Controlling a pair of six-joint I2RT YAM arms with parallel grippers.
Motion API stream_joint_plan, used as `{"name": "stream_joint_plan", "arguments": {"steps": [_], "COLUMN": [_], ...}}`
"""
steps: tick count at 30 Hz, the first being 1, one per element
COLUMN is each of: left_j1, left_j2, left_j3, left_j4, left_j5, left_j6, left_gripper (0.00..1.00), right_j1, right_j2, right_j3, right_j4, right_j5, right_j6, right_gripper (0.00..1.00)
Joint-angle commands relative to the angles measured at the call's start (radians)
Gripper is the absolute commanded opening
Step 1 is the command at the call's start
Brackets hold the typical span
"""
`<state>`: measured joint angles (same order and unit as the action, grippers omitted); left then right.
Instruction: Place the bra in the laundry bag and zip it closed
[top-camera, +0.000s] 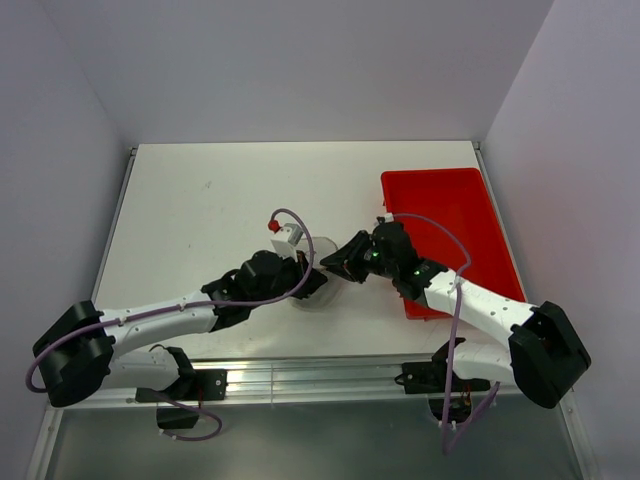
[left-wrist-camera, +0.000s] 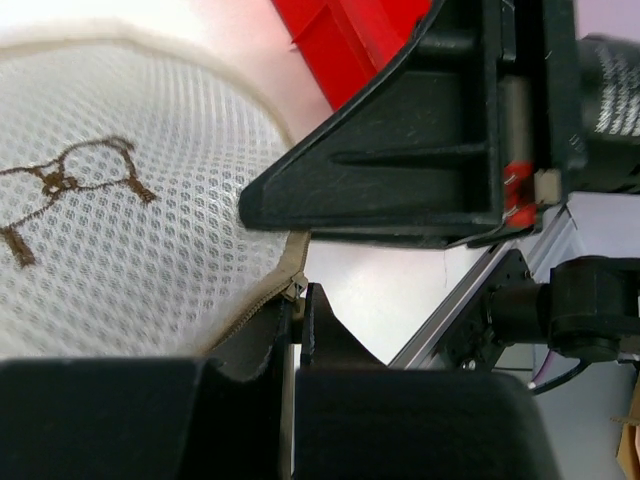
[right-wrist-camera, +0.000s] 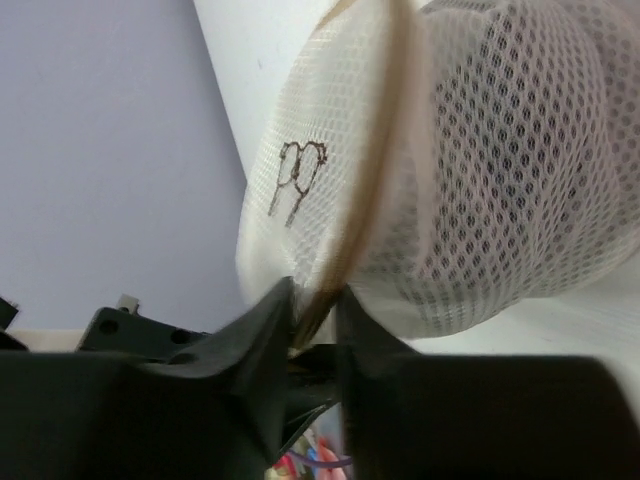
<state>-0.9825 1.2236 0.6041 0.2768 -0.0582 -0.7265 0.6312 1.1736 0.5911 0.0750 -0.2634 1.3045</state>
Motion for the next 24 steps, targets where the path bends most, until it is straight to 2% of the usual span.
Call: {"name": "stream_joint_plan", "arguments": {"steps": [1,4,7,11,24], "left_j1": [-0.007,-0.007,-0.004,0.010,0.185], "left_j2": [-0.058,-0.113,-0.173,-0.222,-0.357], "left_j3": [-0.007,-0.038,-0.062,-0.096,-0.225], "left_j4": [-0.013,-0.053,-0.088,-0.139,-0.212], "left_j5": [-0.003,-0.031,-0.055,-0.072,-0.078], "left_j6": [0.003,0.001,-0.007,-0.016,-0.089], "left_gripper": [0.00,0.00,0.00,0.00,0.00], "right_j1": [0.005,0.005,0.002,-0.002,-0.105], "right_j2": [0.000,-0.005,0.000,0.018,0.041], "right_j3": [0.064,0.101,0.141,0.191,0.308], "right_j4": [0.006,-0.040,-0.067,-0.124,-0.247], "right_j5": [0.019,0.039,0.049,0.052,-0.039], "right_j6": [-0.025,-0.059,-0.100,-0.151,-0.349], "right_gripper": [0.24,0.12,0.07,0.06,0.05]}}
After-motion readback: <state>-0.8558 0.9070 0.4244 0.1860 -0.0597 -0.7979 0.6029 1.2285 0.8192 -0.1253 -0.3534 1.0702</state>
